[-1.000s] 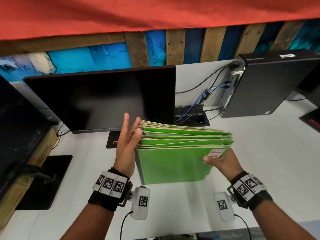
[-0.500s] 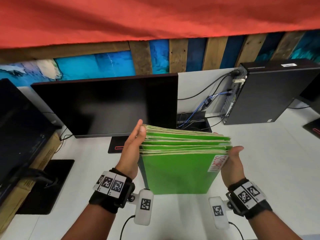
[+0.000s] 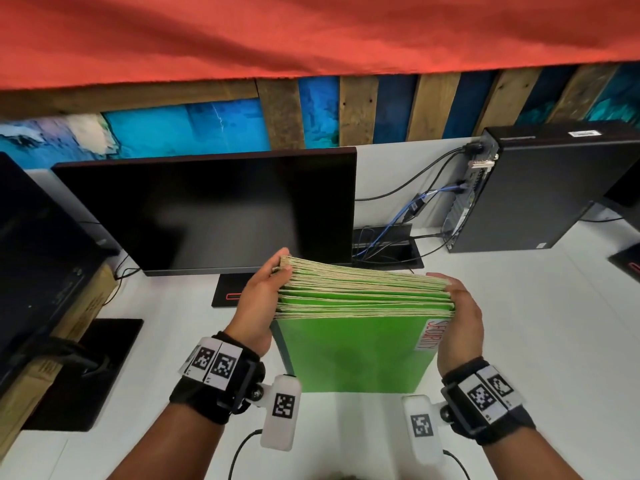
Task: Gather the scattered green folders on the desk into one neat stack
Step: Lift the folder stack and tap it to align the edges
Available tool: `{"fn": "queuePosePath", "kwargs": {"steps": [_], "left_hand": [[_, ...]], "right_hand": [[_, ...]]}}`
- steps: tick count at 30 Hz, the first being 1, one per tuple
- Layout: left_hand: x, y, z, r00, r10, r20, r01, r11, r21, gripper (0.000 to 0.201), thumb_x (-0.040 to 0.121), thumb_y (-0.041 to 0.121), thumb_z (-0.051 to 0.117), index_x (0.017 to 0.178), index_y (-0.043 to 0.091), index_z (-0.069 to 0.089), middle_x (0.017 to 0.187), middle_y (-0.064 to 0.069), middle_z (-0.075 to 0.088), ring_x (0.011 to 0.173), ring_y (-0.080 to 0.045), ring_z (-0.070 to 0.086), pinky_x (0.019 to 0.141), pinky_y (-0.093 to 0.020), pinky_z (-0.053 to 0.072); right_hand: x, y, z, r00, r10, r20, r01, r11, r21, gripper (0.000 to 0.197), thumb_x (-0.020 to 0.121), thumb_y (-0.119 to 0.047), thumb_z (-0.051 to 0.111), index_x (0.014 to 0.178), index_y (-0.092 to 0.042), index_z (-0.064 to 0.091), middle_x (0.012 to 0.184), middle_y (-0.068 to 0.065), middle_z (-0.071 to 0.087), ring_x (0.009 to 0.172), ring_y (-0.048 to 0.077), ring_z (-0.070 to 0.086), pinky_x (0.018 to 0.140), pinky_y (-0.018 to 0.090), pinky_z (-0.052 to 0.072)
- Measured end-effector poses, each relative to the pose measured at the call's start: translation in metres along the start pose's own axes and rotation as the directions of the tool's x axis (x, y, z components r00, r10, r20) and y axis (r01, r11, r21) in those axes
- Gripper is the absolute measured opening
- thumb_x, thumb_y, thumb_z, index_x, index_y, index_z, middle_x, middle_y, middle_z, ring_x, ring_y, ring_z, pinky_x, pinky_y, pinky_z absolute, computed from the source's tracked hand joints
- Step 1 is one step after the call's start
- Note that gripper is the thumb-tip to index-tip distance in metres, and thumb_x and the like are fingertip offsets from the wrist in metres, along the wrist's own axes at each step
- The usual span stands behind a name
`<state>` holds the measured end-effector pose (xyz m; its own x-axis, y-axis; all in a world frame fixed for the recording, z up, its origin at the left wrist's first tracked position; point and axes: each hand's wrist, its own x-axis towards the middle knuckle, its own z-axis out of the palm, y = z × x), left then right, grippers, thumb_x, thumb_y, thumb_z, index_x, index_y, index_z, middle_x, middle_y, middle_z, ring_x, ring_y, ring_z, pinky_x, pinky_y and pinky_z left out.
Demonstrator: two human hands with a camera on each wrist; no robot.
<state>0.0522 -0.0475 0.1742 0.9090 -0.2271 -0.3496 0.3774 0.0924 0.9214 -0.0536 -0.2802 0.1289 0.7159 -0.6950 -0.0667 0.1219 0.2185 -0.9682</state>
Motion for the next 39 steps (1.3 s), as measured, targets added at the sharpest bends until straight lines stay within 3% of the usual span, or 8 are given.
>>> {"fn": "queuePosePath", "kwargs": {"steps": [4, 6, 11, 16, 20, 25, 32, 39], "left_hand": [[-0.004, -0.004, -0.005, 0.994, 0.010, 0.112, -0.013, 1.000, 0.026, 0.075, 0.067, 0.067, 0.069, 0.134, 0.041, 0.049, 0.140, 0.008, 0.053, 0.131, -0.018, 0.048, 0.114, -0.050, 0.029], [-0.005, -0.005, -0.007, 0.992, 0.006, 0.127, -0.016, 0.996, 0.085, 0.083, 0.054, 0.066, 0.078, 0.130, 0.052, 0.047, 0.141, 0.008, 0.052, 0.131, -0.021, 0.048, 0.114, -0.052, 0.028], [-0.004, -0.004, -0.006, 0.992, 0.024, 0.127, -0.036, 0.995, 0.095, 0.070, 0.076, 0.031, 0.074, 0.138, 0.041, 0.043, 0.131, 0.005, 0.061, 0.120, -0.018, 0.058, 0.113, -0.047, 0.033], [0.003, -0.003, -0.008, 0.989, -0.001, 0.147, -0.011, 0.996, 0.084, 0.065, 0.074, 0.042, 0.074, 0.131, 0.054, 0.044, 0.138, 0.006, 0.055, 0.127, -0.021, 0.053, 0.113, -0.049, 0.032], [0.008, -0.007, -0.009, 0.986, -0.016, 0.164, 0.024, 0.999, -0.044, 0.048, 0.091, 0.022, 0.058, 0.135, 0.039, 0.047, 0.126, 0.001, 0.065, 0.116, -0.023, 0.061, 0.107, -0.046, 0.040], [0.007, -0.011, -0.005, 0.996, 0.011, 0.084, -0.004, 0.997, -0.078, 0.006, 0.092, 0.020, 0.054, 0.097, 0.022, 0.058, 0.091, -0.003, 0.067, 0.093, -0.025, 0.062, 0.094, -0.045, 0.047], [0.026, -0.009, 0.001, 0.999, -0.042, 0.034, 0.045, 0.993, -0.108, 0.016, 0.092, 0.028, 0.053, 0.079, 0.019, 0.058, 0.083, -0.009, 0.062, 0.088, -0.029, 0.059, 0.088, -0.040, 0.045], [0.021, -0.023, -0.006, 0.986, 0.146, 0.081, -0.119, 0.955, -0.271, 0.052, 0.093, 0.057, 0.033, 0.103, 0.015, 0.063, 0.099, -0.008, 0.070, 0.095, -0.024, 0.067, 0.087, -0.037, 0.054]], "right_hand": [[-0.001, 0.001, 0.000, 0.999, -0.008, 0.042, 0.007, 1.000, 0.019, 0.055, 0.082, -0.062, 0.048, 0.111, -0.020, 0.067, 0.108, 0.007, 0.070, 0.104, 0.028, 0.064, 0.096, 0.046, 0.046], [-0.004, 0.003, -0.004, 0.996, -0.011, 0.090, 0.010, 1.000, 0.018, 0.076, 0.073, -0.075, 0.052, 0.119, -0.016, 0.063, 0.112, 0.010, 0.069, 0.105, 0.030, 0.064, 0.094, 0.042, 0.046], [-0.003, 0.002, -0.005, 0.994, -0.088, 0.061, 0.093, 0.991, -0.098, 0.020, 0.092, -0.022, 0.054, 0.107, -0.022, 0.068, 0.103, 0.006, 0.072, 0.100, 0.030, 0.066, 0.090, 0.039, 0.050], [0.005, 0.003, -0.001, 0.992, -0.103, 0.072, 0.107, 0.993, -0.053, 0.029, 0.095, -0.011, 0.046, 0.115, -0.018, 0.065, 0.113, 0.007, 0.069, 0.108, 0.025, 0.063, 0.095, 0.036, 0.046], [-0.001, 0.003, 0.003, 0.988, -0.150, 0.021, 0.152, 0.979, -0.135, 0.033, 0.097, -0.008, 0.035, 0.105, -0.013, 0.067, 0.094, -0.001, 0.071, 0.089, 0.012, 0.064, 0.077, 0.018, 0.048], [-0.005, 0.007, 0.003, 0.968, -0.249, 0.023, 0.249, 0.945, -0.211, 0.046, 0.093, -0.040, 0.026, 0.089, -0.010, 0.062, 0.075, -0.012, 0.067, 0.070, -0.005, 0.060, 0.064, 0.009, 0.044], [0.009, 0.016, -0.001, 0.959, -0.277, 0.059, 0.283, 0.930, -0.236, 0.037, 0.091, -0.039, 0.027, 0.081, -0.023, 0.058, 0.073, -0.006, 0.063, 0.071, 0.007, 0.057, 0.066, 0.023, 0.045], [0.011, 0.008, 0.002, 0.970, -0.220, 0.106, 0.235, 0.961, -0.150, 0.055, 0.080, -0.073, 0.028, 0.094, -0.031, 0.061, 0.082, -0.006, 0.067, 0.076, 0.000, 0.063, 0.067, 0.010, 0.046]]}}
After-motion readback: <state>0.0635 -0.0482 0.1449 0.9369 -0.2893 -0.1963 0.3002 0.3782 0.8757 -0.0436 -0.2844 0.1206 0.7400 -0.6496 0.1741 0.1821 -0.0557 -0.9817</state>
